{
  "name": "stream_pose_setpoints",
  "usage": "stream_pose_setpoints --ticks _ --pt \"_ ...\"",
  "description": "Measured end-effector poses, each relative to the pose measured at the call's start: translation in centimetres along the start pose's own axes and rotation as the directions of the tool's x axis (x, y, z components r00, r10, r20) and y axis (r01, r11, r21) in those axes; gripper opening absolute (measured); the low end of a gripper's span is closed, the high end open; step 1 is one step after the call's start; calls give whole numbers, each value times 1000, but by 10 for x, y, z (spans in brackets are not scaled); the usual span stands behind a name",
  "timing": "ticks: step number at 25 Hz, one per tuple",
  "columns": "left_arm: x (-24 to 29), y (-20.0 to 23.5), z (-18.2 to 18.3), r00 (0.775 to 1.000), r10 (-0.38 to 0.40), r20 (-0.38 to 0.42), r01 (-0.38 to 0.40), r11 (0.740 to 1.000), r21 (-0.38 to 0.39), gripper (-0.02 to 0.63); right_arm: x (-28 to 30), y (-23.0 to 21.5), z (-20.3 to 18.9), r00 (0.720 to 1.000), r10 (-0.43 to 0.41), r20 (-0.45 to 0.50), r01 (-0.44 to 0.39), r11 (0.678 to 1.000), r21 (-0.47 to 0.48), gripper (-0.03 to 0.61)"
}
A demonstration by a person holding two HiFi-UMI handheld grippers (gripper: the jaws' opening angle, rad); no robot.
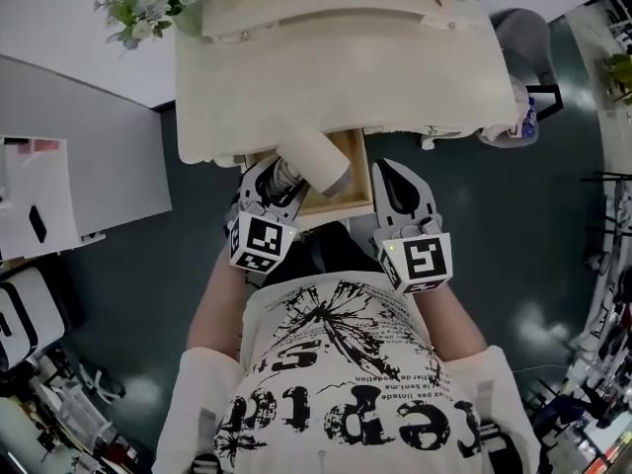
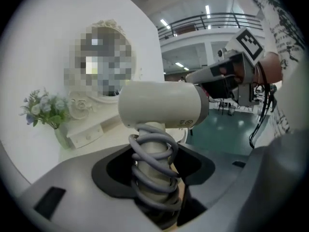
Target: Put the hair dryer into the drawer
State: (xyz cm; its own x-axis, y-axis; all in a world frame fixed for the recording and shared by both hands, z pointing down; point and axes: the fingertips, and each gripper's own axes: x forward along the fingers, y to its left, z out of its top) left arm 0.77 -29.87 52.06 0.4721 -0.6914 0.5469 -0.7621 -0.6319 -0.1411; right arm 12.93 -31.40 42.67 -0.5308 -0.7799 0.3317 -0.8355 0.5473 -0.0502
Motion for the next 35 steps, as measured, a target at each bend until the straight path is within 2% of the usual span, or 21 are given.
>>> stream_pose_setpoints --ticks 4,9,13,16,21,26,30,35 --pt "36 -19 -32 987 -109 -114 114 993 43 252 6 -11 -18 999 4 -42 -4 1000 11 17" --pt "73 -41 -74 938 -238 -252 261 963 61 253 15 -19 -36 998 22 -66 -20 999 30 17" --pt "93 -54 -106 879 -310 -362 360 930 78 253 22 -20 -48 996 44 -83 -41 998 41 17" --pt "106 -65 -125 831 -362 -422 424 904 60 252 23 -23 -59 994 49 -101 -43 997 56 17" --pt "123 -77 -158 725 -434 -535 523 852 17 252 26 -27 -75 990 49 -133 -39 996 78 17" --pt "134 -85 -182 662 -443 -604 570 821 22 253 28 -33 -83 988 38 -147 -23 995 99 17" --pt "138 -90 -198 632 -439 -639 597 801 40 253 29 -36 -88 988 37 -151 -21 994 107 17" --pt "141 -95 -202 627 -421 -655 612 787 81 253 27 -39 -96 986 30 -163 -9 992 129 17"
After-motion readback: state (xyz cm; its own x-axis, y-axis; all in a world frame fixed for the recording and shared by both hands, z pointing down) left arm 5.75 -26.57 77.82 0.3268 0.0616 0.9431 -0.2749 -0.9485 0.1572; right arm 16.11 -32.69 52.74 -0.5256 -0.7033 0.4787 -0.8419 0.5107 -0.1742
